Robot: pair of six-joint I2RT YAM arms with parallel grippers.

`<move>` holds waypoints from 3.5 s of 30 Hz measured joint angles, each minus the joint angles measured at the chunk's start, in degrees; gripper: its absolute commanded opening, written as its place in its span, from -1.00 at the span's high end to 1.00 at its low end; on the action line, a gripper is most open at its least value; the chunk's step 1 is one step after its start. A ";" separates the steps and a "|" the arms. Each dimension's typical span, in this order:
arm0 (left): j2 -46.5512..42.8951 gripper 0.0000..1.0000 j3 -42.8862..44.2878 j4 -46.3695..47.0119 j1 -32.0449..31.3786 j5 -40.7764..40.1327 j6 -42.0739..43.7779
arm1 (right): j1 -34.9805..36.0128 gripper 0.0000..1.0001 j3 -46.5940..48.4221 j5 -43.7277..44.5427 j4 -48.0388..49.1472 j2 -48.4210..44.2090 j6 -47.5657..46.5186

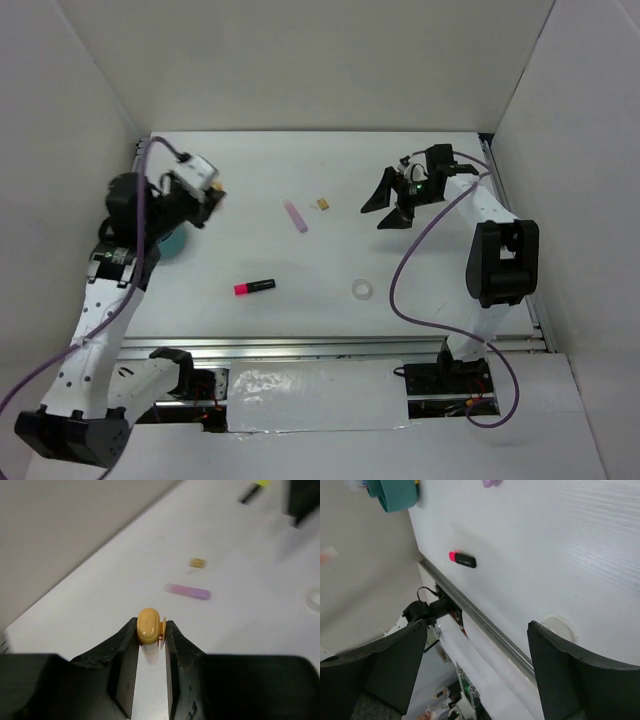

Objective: Sort the stationery into containers
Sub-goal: Place the stationery in the storage box, then pick up the stationery from the center of the board.

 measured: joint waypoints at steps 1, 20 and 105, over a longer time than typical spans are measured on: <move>-0.48 1.00 0.17 2.14 6.84 1.49 -3.02 | -0.63 -0.74 0.00 -0.09 -0.04 0.00 -0.15; 22.21 1.00 2.89 24.94 64.30 26.53 -27.74 | 5.33 -0.73 2.73 0.02 -1.38 0.35 -1.86; 15.56 -0.35 -0.42 15.39 44.28 16.15 -6.05 | -2.71 -0.69 30.64 29.03 -6.75 10.01 -9.27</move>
